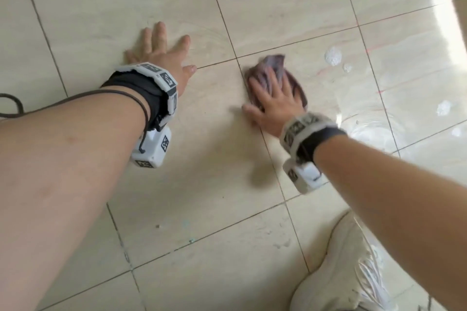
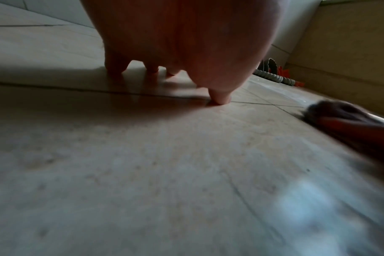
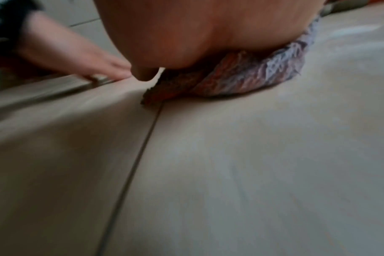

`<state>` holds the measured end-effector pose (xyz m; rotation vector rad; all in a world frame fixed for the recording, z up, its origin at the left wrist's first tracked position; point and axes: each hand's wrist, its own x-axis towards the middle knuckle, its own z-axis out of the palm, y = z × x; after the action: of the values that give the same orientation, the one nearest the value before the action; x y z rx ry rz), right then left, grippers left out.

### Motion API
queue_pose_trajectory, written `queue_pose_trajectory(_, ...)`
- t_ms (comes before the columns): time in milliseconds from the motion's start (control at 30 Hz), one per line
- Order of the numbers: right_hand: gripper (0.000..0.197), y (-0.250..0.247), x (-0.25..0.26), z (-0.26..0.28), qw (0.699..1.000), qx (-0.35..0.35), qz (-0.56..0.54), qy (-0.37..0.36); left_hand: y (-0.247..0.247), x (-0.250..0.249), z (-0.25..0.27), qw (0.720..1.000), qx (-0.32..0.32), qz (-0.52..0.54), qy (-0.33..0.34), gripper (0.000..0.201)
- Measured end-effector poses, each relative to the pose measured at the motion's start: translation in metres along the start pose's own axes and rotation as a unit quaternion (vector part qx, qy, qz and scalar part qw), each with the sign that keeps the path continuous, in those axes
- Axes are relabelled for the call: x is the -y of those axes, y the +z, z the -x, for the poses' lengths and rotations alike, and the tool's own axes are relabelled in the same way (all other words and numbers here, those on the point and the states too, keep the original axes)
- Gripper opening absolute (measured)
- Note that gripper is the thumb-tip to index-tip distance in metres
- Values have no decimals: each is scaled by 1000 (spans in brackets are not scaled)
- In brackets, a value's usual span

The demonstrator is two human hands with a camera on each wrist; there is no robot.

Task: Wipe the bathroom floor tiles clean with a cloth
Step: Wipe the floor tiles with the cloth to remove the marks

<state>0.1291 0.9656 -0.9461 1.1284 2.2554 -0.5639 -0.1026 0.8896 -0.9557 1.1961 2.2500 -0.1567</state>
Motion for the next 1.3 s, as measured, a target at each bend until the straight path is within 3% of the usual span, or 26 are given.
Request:
queue_pose_trajectory(67, 75, -16, 16, -33, 998, -23, -40, 38, 3, 1, 0, 1000, -2, 3, 0, 60)
queue_pose_trajectory(133, 78, -15, 43, -42, 998, -32, -45, 28, 3, 1, -1, 1000, 0, 5, 2, 61)
queue_pose_trajectory(233, 75, 18, 71, 0, 998, -2, 12, -62, 1, 2, -3, 1000, 7, 10, 2, 63)
queue_pose_trajectory(333, 71, 49, 48, 55, 992, 37, 69, -99, 0, 2, -3, 1000, 7, 11, 3, 63)
queue_pose_trajectory(400, 68, 41, 16, 53, 994, 38, 74, -69, 0, 2, -2, 1000, 8, 10, 3, 62)
queue_pose_trajectory(500, 69, 3, -4, 5, 1000, -10, 8, 28, -1, 1, -1, 1000, 7, 7, 1, 62)
queue_pose_trajectory(600, 77, -22, 19, -43, 992, -64, -69, 86, -1, -2, -3, 1000, 10, 5, -5, 62)
queue_pose_trajectory(667, 80, -25, 42, -50, 993, -58, -68, 71, -2, -4, -5, 1000, 10, 7, -13, 63)
queue_pose_trajectory(867, 72, 20, 48, 14, 999, -14, -18, -49, -6, -4, -6, 1000, 9, 4, -19, 63)
queue_pose_trajectory(1100, 71, 50, 20, 48, 999, -7, -30, -14, -1, -19, -12, 999, -10, -17, -50, 76)
queue_pose_trajectory(1200, 70, 61, 19, 59, 999, -8, -52, 2, 4, -47, -2, 998, 4, -33, -50, 87)
queue_pose_trajectory(1300, 69, 75, 2, 82, 997, -1, -73, 27, 17, -85, 21, 999, 21, -19, -22, 85)
